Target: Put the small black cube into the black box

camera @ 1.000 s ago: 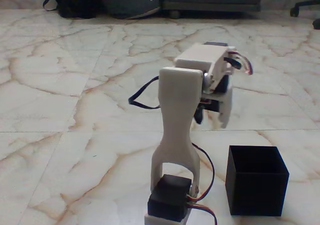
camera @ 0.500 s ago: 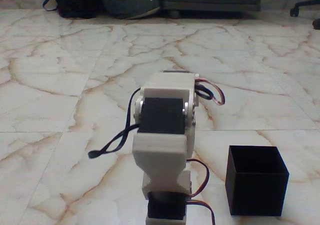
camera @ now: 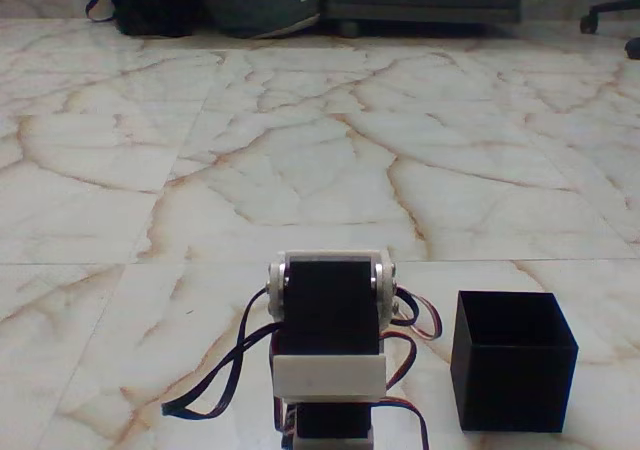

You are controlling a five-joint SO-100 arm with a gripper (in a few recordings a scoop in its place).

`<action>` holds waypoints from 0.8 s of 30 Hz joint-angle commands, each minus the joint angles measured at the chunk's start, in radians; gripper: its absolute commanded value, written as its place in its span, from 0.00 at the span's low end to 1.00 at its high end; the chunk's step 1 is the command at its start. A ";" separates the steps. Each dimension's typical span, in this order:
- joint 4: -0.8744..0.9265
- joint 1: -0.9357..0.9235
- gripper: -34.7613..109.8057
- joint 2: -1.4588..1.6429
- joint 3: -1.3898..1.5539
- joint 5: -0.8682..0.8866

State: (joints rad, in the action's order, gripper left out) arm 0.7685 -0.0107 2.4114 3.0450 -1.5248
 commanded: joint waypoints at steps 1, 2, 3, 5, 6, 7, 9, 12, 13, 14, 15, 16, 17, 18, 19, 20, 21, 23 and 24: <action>0.021 -0.003 0.28 0.031 0.005 0.006; 0.018 -0.002 0.29 0.029 0.005 0.020; 0.017 -0.003 0.28 0.028 0.005 0.025; -0.025 0.003 0.28 0.025 0.023 -0.011; -0.060 0.002 0.28 0.021 0.037 -0.023; -0.061 0.002 0.28 0.021 0.037 -0.018; -0.061 -0.005 0.26 0.020 0.037 0.006; -0.061 -0.008 0.26 0.018 0.037 0.008; -0.061 -0.008 0.26 0.018 0.037 0.008; -0.061 -0.008 0.26 0.018 0.037 0.008; -0.061 -0.008 0.26 0.018 0.037 0.008; -0.061 -0.008 0.26 0.020 0.037 0.008; -0.061 -0.008 0.26 0.018 0.037 0.008; -0.061 -0.008 0.26 0.018 0.037 0.008; -0.061 -0.008 0.26 0.018 0.037 0.008; -0.061 -0.008 0.26 0.018 0.037 0.008; -0.061 -0.008 0.26 0.018 0.037 0.008; -0.061 -0.008 0.26 0.018 0.037 0.008; -0.061 -0.008 0.26 0.018 0.037 0.008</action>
State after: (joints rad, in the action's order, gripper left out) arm 0.7148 -0.0107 2.4114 3.0818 -1.5248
